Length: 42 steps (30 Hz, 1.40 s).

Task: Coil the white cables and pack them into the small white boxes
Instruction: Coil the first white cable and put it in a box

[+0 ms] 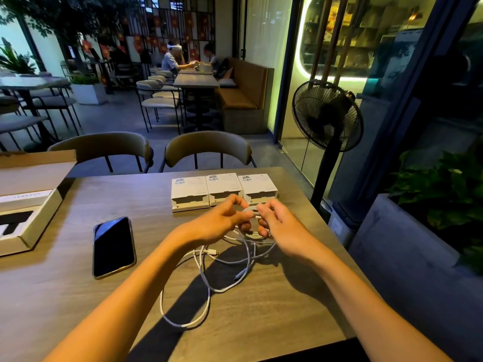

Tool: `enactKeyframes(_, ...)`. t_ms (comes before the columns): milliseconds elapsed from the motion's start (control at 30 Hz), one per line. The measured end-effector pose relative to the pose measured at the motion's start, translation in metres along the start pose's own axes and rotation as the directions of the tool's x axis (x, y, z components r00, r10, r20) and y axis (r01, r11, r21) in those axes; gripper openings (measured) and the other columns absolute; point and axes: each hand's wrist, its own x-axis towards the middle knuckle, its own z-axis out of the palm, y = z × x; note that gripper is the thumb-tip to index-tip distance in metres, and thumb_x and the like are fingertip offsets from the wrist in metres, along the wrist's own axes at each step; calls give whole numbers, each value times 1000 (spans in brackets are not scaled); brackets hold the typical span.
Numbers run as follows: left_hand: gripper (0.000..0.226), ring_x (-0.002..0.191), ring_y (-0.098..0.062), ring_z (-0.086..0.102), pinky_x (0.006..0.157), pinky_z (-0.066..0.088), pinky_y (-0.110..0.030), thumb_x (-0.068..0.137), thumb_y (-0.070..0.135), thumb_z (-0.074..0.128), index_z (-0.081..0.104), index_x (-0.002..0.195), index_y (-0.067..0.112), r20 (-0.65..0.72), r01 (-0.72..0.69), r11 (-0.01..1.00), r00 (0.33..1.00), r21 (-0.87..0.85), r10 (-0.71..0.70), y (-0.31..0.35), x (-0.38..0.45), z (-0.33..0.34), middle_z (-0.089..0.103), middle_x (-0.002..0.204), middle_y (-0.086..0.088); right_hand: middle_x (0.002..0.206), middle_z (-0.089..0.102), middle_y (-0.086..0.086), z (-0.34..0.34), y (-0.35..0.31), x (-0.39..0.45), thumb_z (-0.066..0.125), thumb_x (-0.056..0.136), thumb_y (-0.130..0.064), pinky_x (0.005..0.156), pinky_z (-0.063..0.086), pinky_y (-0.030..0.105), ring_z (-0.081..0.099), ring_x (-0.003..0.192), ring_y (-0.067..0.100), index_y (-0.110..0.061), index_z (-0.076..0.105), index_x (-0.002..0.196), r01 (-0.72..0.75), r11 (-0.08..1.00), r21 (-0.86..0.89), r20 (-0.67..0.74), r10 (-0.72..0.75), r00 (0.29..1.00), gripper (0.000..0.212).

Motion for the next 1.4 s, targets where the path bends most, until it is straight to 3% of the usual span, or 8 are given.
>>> enactKeyframes(200, 22, 69, -5, 66, 61, 50, -15, 100, 6, 52, 59, 120, 0, -229, -156, 987, 963, -41, 142, 1, -2, 7, 68, 89, -9, 74, 61, -1, 4, 2, 3, 45, 109, -22, 71, 54, 29, 66, 69, 13, -5, 61, 123, -83, 850, 521, -14, 106, 994, 28)
enactKeyframes(367, 26, 67, -6, 68, 59, 51, -15, 98, 9, 56, 69, 121, 7, -312, -129, 991, 944, -35, 111, -2, -4, 3, 75, 85, 4, 102, 77, 21, -2, 1, 1, 54, 105, -20, 81, 63, 34, 76, 91, 27, -4, 67, 116, -96, 916, 390, -21, 113, 993, 24)
enactKeyframes(467, 28, 90, -14, 74, 78, 60, -27, 97, 14, 59, 70, 123, 14, -292, -105, 987, 947, 120, 136, -4, -2, -1, 76, 106, 1, 106, 76, 23, -7, 0, -2, 60, 101, -14, 77, 65, 32, 76, 99, 34, -2, 69, 116, -119, 901, 418, 19, 122, 992, 21)
enactKeyframes(600, 28, 102, -13, 71, 89, 59, -33, 97, 18, 60, 71, 123, 20, -268, -107, 972, 950, 208, 161, -8, -1, -1, 74, 116, 2, 103, 79, 16, -11, 0, -6, 71, 92, -15, 78, 65, 33, 77, 96, 32, -5, 73, 111, -130, 921, 367, 21, 131, 991, 22)
enactKeyframes(967, 26, 98, -5, 70, 83, 58, -23, 95, 21, 64, 72, 120, 21, -279, -142, 962, 938, 233, 206, -12, 2, 4, 75, 108, 7, 88, 81, 7, -14, 4, -9, 76, 86, -8, 62, 60, 20, 79, 79, 20, -11, 79, 101, -128, 942, 310, -94, 165, 982, 16)
enactKeyframes(1100, 34, 100, 0, 68, 79, 55, -17, 96, 27, 61, 66, 129, 21, -388, -172, 982, 902, 78, 189, -12, 0, 1, 71, 117, 9, 94, 81, 11, -16, 6, -3, 78, 84, -7, 65, 63, 22, 79, 84, 22, -2, 76, 109, -79, 873, 482, -167, 180, 969, 26)
enactKeyframes(1233, 30, 71, 4, 61, 63, 49, -15, 101, 35, 51, 65, 125, 27, -455, -118, 992, 882, 39, 123, -23, 3, 1, 70, 108, 11, 107, 78, 17, -23, 13, 10, 80, 81, -9, 69, 64, 27, 78, 92, 26, 3, 70, 119, -48, 744, 667, -227, 264, 938, 42)
enactKeyframes(1400, 27, 103, -12, 64, 95, 55, -36, 99, 28, 58, 67, 122, 17, -436, 96, 965, 900, 242, 20, -63, 12, -2, 69, 114, -1, 109, 77, 20, -19, 30, 28, 76, 84, -5, 71, 65, 33, 77, 96, 26, 2, 71, 110, -93, 577, 811, -175, 391, 903, 28)
